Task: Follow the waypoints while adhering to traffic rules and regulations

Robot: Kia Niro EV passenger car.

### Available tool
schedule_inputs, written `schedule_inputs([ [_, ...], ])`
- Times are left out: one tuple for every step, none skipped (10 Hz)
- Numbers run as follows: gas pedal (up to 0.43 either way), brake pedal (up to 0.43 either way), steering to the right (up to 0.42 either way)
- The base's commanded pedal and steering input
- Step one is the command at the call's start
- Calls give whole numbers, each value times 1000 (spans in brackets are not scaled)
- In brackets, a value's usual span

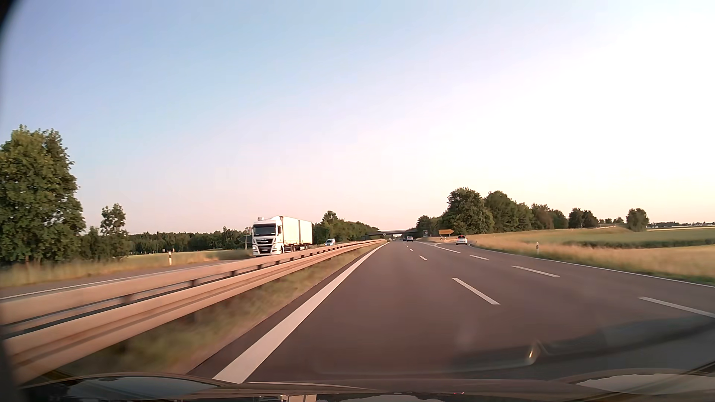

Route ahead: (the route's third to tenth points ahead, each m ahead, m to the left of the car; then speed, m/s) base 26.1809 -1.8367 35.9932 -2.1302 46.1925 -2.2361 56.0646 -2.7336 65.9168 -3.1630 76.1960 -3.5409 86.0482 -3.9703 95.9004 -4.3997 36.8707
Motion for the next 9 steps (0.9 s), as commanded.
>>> schedule_inputs([
  [429, 18, 11],
  [421, 18, 10],
  [409, 18, 8],
  [409, 18, 8],
  [409, 18, 7],
  [441, 18, 7],
  [449, 18, 6],
  [461, 18, 5],
  [480, 18, 3],
])
